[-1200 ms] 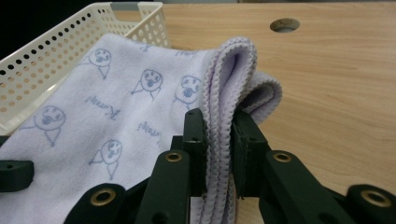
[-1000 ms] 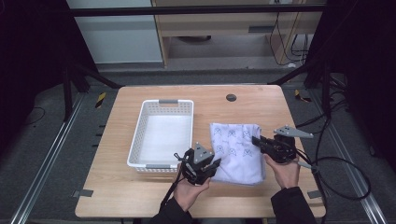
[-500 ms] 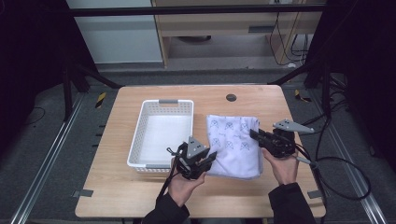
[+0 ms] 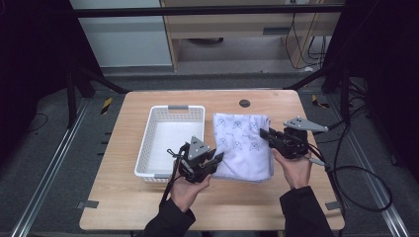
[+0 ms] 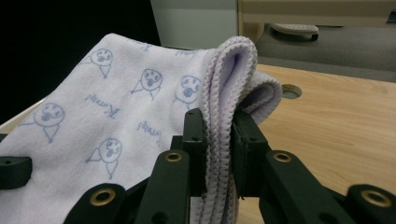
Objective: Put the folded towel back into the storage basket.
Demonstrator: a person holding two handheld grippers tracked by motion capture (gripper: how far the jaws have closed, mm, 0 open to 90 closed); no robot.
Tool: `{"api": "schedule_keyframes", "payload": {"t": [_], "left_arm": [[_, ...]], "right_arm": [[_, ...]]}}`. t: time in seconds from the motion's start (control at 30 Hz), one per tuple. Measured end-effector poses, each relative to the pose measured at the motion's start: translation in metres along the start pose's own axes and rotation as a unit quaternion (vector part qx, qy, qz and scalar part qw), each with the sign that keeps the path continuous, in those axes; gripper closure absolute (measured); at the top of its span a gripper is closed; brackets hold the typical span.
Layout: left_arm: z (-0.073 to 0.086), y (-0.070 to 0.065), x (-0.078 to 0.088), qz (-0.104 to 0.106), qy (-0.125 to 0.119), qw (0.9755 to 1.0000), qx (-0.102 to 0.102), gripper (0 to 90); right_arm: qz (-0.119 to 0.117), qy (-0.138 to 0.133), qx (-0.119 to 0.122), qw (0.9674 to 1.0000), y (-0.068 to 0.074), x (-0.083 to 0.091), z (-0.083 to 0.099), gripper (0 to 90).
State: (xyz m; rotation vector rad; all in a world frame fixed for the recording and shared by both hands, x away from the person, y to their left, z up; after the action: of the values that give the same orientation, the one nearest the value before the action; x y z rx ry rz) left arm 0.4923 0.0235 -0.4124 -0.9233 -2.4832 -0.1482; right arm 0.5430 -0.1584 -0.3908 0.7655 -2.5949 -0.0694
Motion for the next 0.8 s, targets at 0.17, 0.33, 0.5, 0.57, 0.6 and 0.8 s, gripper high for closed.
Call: {"api": "schedule_keyframes", "payload": {"t": [0.17, 0.33, 0.5, 0.57, 0.6, 0.8], "left_arm": [[-0.009, 0.01, 0.008, -0.007, -0.008, 0.9999, -0.002, 74.3], [-0.011, 0.016, 0.012, -0.009, -0.012, 0.9999, 0.001, 74.3], [-0.013, 0.023, 0.016, -0.016, -0.018, 0.9997, 0.002, 74.3], [-0.014, 0.029, 0.018, -0.02, -0.019, 0.9996, 0.005, 74.3], [-0.014, 0.031, 0.019, -0.021, -0.019, 0.9996, 0.005, 74.3], [-0.016, 0.041, 0.026, -0.026, -0.024, 0.9993, 0.015, 74.3]], "right_arm": [[-0.002, -0.005, 0.008, 0.9999, 0.008, -0.005, -0.014, 77.7], [-0.003, -0.008, 0.014, 0.9999, 0.012, -0.009, -0.021, 77.7], [-0.005, -0.011, 0.016, 0.9998, 0.018, -0.014, -0.027, 77.7], [-0.006, -0.012, 0.016, 0.9998, 0.021, -0.018, -0.03, 77.7], [-0.007, -0.011, 0.015, 0.9998, 0.023, -0.02, -0.03, 77.6], [-0.012, -0.01, 0.019, 0.9997, 0.03, -0.029, -0.036, 77.6]]}}
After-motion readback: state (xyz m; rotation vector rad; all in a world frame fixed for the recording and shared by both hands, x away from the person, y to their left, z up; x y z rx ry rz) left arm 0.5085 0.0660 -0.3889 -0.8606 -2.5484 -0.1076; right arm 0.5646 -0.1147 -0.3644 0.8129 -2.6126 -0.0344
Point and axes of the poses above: each handheld gripper's, and its own axes: x roughly backward along the jaws, z roughly out of its underside, y roughly to its left, the point moved 9 cm from there along -x, roughly forward along the jaws, and after that the axes turned 2 degrees about -z, right-handed, at the moved point
